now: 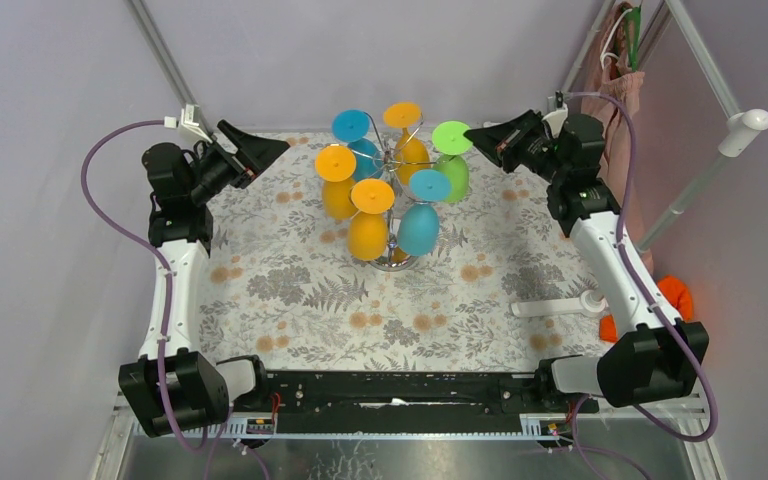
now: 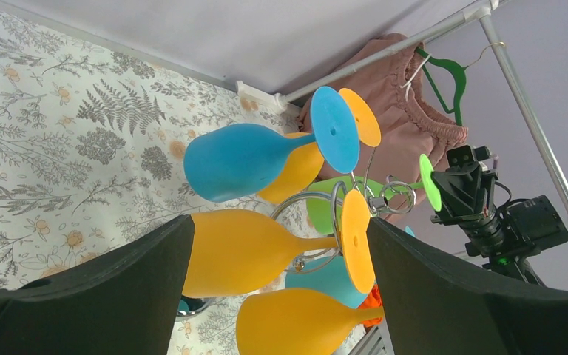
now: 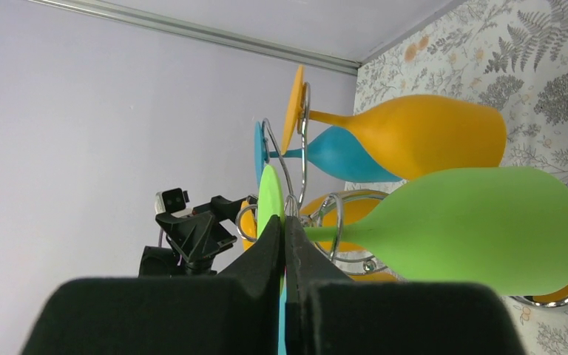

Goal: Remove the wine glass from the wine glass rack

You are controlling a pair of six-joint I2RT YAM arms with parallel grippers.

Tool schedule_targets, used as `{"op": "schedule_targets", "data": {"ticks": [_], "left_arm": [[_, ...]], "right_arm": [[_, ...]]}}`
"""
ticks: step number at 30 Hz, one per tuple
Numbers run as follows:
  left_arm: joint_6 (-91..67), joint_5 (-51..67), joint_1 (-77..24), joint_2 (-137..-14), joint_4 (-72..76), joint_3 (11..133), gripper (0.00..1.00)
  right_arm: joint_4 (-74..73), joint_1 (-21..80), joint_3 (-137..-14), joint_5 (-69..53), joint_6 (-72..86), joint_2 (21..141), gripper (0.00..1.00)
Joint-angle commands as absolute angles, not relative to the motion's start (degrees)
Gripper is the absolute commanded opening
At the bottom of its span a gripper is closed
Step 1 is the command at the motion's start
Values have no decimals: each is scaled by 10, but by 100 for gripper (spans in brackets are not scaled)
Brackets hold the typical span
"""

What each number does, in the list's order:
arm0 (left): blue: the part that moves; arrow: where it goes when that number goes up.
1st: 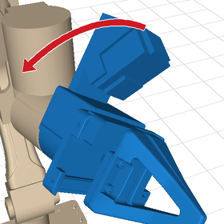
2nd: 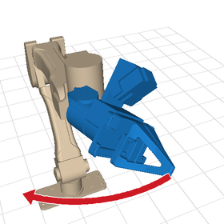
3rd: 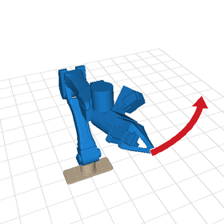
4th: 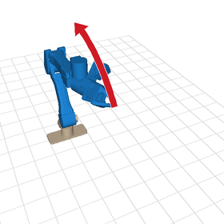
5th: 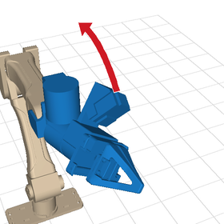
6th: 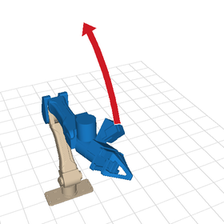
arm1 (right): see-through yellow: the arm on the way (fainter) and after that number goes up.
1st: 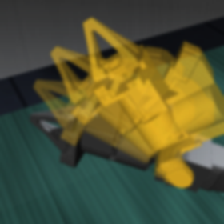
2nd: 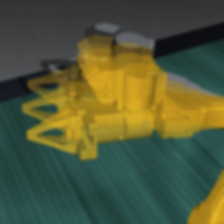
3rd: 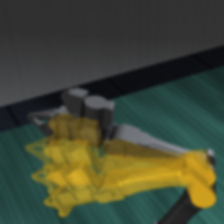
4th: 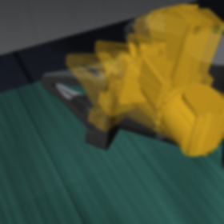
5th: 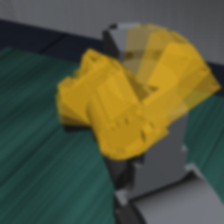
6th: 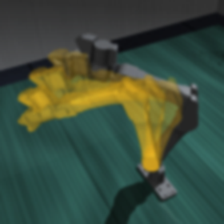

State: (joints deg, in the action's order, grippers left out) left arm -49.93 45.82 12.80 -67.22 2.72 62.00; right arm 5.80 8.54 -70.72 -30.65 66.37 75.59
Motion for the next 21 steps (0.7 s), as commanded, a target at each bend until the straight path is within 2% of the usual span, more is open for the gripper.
{"op": "schedule_targets", "data": {"ticks": [1, 21], "left_arm": [[-491, 460, 132, -670, 25, 611, 95], [-493, 460, 132, -664, 23, 608, 95]], "right_arm": [[65, 88, -692, -330, 665, 740, 0], [85, 140, -713, -366, 662, 753, 0]]}}
